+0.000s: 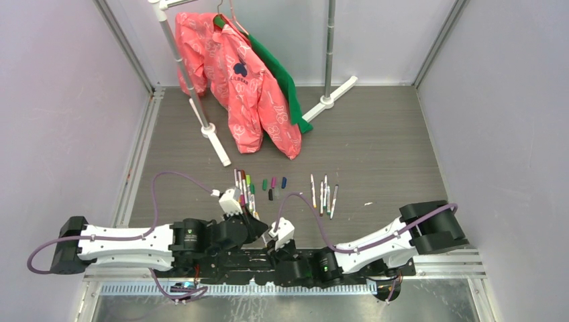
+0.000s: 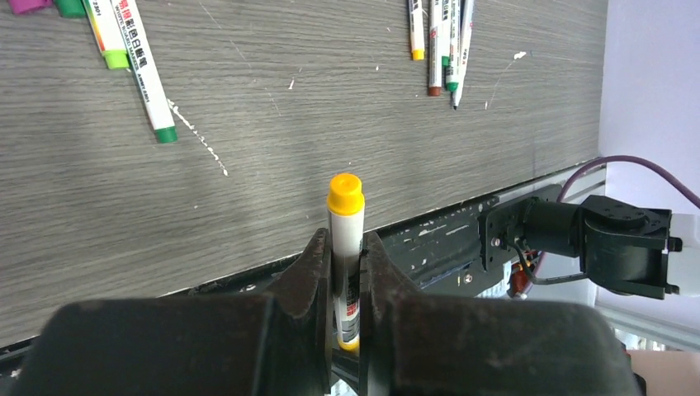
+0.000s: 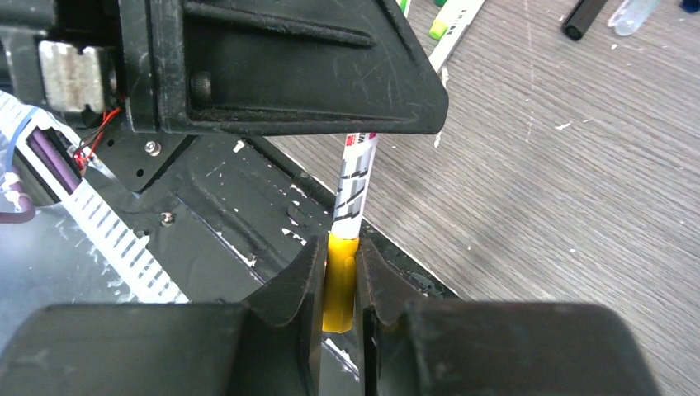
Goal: Open the pen caps
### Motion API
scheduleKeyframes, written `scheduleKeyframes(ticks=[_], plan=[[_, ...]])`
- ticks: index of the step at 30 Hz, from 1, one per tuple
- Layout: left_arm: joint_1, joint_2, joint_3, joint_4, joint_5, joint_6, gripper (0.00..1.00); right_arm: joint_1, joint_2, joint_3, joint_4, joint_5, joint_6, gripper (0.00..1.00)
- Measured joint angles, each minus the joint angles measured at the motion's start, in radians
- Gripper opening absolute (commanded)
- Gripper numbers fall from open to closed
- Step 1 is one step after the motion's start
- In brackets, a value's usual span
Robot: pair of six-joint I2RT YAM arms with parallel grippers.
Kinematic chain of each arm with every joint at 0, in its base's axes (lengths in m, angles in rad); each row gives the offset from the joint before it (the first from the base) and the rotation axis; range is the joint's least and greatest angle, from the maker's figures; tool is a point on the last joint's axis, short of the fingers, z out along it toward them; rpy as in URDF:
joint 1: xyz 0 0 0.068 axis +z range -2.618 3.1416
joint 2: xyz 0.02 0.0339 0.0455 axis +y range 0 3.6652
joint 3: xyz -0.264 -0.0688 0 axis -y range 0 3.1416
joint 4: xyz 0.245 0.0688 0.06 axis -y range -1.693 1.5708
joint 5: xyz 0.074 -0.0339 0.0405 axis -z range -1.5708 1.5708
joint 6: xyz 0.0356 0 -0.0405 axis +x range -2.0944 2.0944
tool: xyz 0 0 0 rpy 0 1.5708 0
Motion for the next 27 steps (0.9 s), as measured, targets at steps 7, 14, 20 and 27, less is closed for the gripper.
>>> scheduleKeyframes(ticks=[7, 14, 20, 27], plan=[[-0.024, 0.023, 0.043, -0.028, -0.046, -0.008, 0.0, 0.035, 0.002, -0.003, 0.004, 0.098, -0.005, 0.01], [-0.03, -0.097, 0.013, -0.043, -0.076, -0.012, 0.0, 0.04, 0.002, -0.018, 0.105, 0.143, -0.012, 0.01], [-0.036, -0.159, 0.004, -0.039, -0.097, 0.027, 0.0, 0.04, -0.011, -0.045, 0.197, 0.158, -0.015, 0.01], [0.016, -0.14, 0.062, -0.007, -0.213, 0.112, 0.0, 0.067, -0.04, -0.164, 0.163, 0.15, -0.017, 0.01]])
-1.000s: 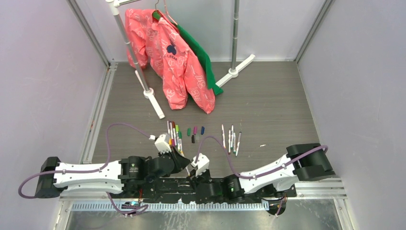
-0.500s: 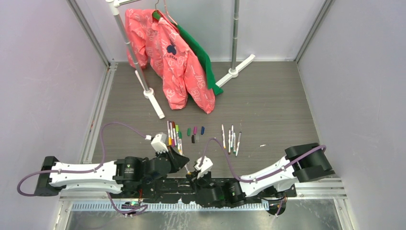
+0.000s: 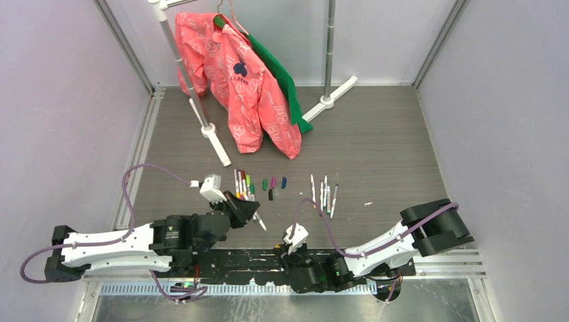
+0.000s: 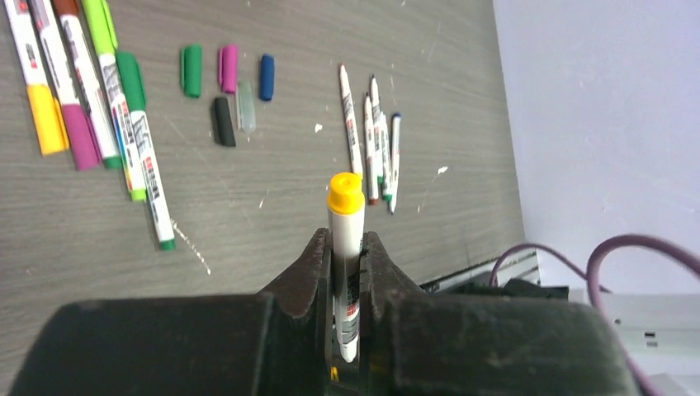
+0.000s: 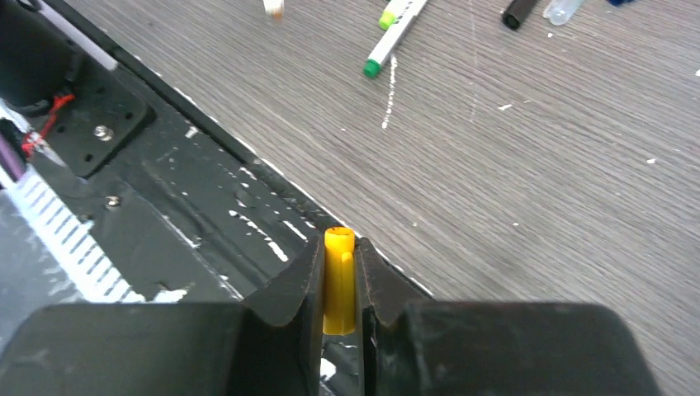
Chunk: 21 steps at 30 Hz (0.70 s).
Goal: Open the pen caps
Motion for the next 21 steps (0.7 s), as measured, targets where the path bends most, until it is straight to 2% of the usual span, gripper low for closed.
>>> scheduleKeyframes(ticks=[7, 12, 15, 18, 21], plan=[[0.193, 0.05, 0.042, 0.017, 0.084, 0.057, 0.0, 0.0, -0.034, -0.011, -0.044, 0.012, -0.003, 0.01], [0.322, 0.185, 0.11, 0.008, 0.179, 0.129, 0.0, -0.029, -0.128, 0.005, -0.171, 0.069, 0.011, 0.01], [0.409, 0.32, 0.195, 0.013, 0.246, 0.201, 0.0, -0.127, -0.227, 0.024, -0.274, 0.086, 0.035, 0.01], [0.491, 0.462, 0.267, 0.034, 0.318, 0.274, 0.0, -0.276, -0.337, 0.026, -0.34, 0.074, 0.048, 0.01], [0.555, 0.575, 0.3, 0.059, 0.387, 0.325, 0.0, -0.403, -0.369, 0.039, -0.386, 0.037, 0.046, 0.01]])
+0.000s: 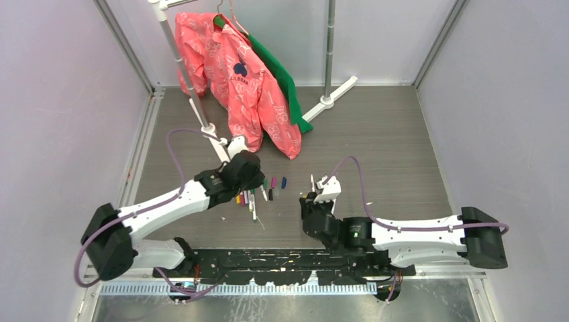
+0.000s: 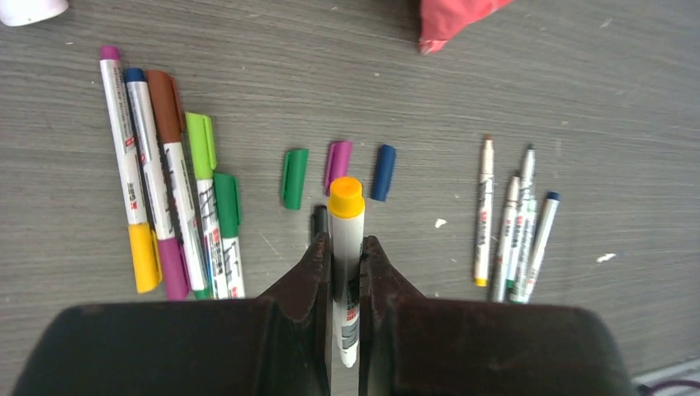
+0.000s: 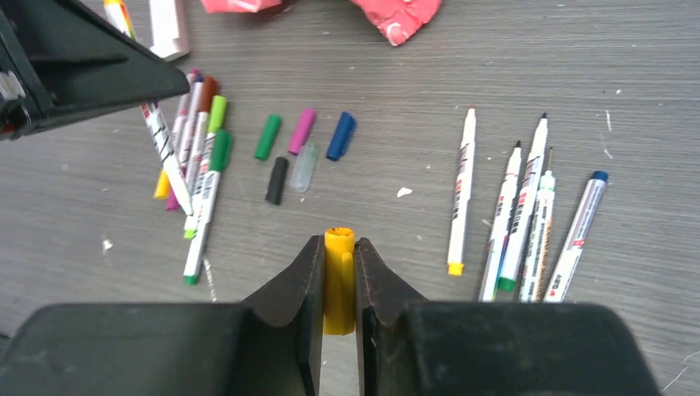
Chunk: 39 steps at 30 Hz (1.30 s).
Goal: Open the pen caps
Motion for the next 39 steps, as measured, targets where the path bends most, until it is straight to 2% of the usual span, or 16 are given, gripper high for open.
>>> scheduleKeyframes(ticks=[3, 8, 14, 17, 19, 24, 28, 34, 39], plan=[[0.047, 0.098, 0.032, 0.01, 0.058, 0.032, 0.0, -0.101, 0.056, 0.032, -0.017, -0.071, -0.022, 0.01], [0.079, 0.241, 0.135, 0.01, 0.101, 0.08, 0.0, -0.23, 0.285, 0.136, -0.002, -0.207, -0.071, 0.01], [0.079, 0.261, 0.214, -0.005, 0.098, 0.123, 0.0, -0.357, 0.474, 0.218, 0.053, -0.363, -0.117, 0.02], [0.079, 0.261, 0.232, -0.013, 0.085, 0.134, 0.0, -0.403, 0.527, 0.241, 0.086, -0.428, -0.132, 0.1], [0.079, 0.26, 0.232, -0.026, 0.074, 0.137, 0.0, -0.428, 0.565, 0.261, 0.107, -0.474, -0.143, 0.19], [0.079, 0.257, 0.232, -0.047, 0.057, 0.151, 0.0, -0.438, 0.639, 0.306, 0.143, -0.552, -0.152, 0.35], [0.079, 0.249, 0.232, -0.053, 0.053, 0.161, 0.0, -0.438, 0.659, 0.316, 0.15, -0.579, -0.154, 0.41], [0.079, 0.246, 0.232, -0.055, 0.058, 0.167, 0.0, -0.443, 0.633, 0.311, 0.145, -0.563, -0.159, 0.43], [0.079, 0.27, 0.262, -0.053, 0.098, 0.175, 0.0, -0.444, 0.402, 0.24, 0.09, -0.467, -0.159, 0.44]])
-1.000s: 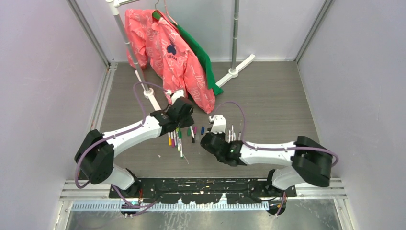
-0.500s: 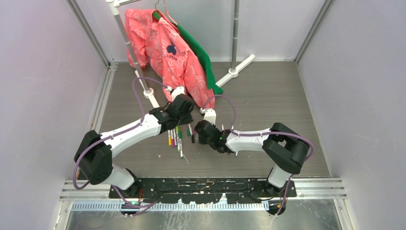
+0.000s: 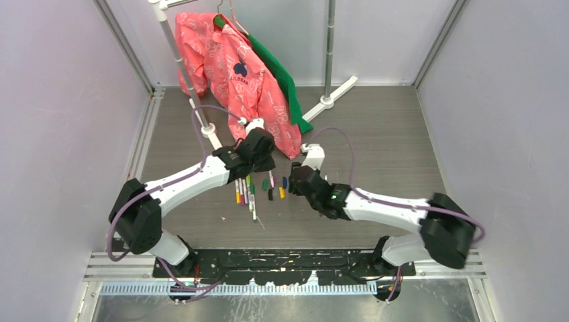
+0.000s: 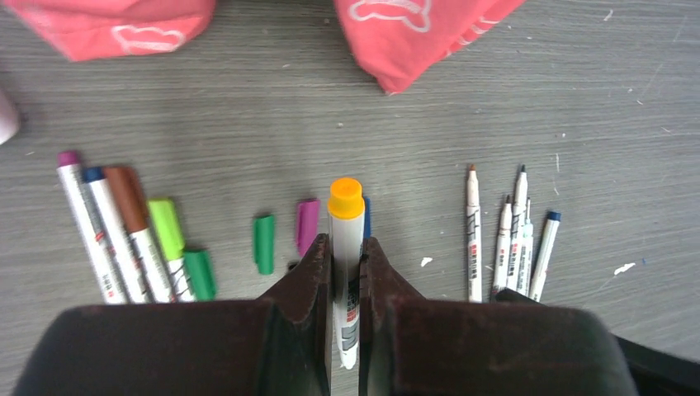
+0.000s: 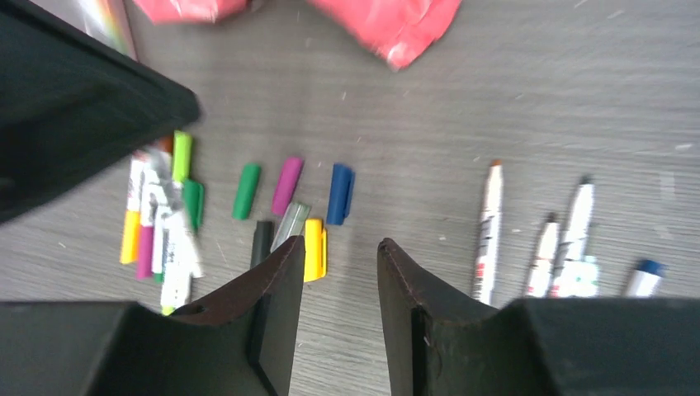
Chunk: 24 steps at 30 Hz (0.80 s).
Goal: Open the pen caps
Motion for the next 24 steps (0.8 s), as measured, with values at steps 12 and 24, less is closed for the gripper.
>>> scheduleKeyframes(ticks=[12, 24], plan=[[-0.053, 0.328, 0.15, 0.041, 0.188, 0.005, 0.0, -0.006, -0.365, -0.085, -0.211, 0.272, 0.039, 0.46], [-0.103, 0.481, 0.247, 0.064, 0.28, -0.028, 0.21, -0.006, -0.369, -0.137, -0.259, 0.297, 0.047, 0.46]])
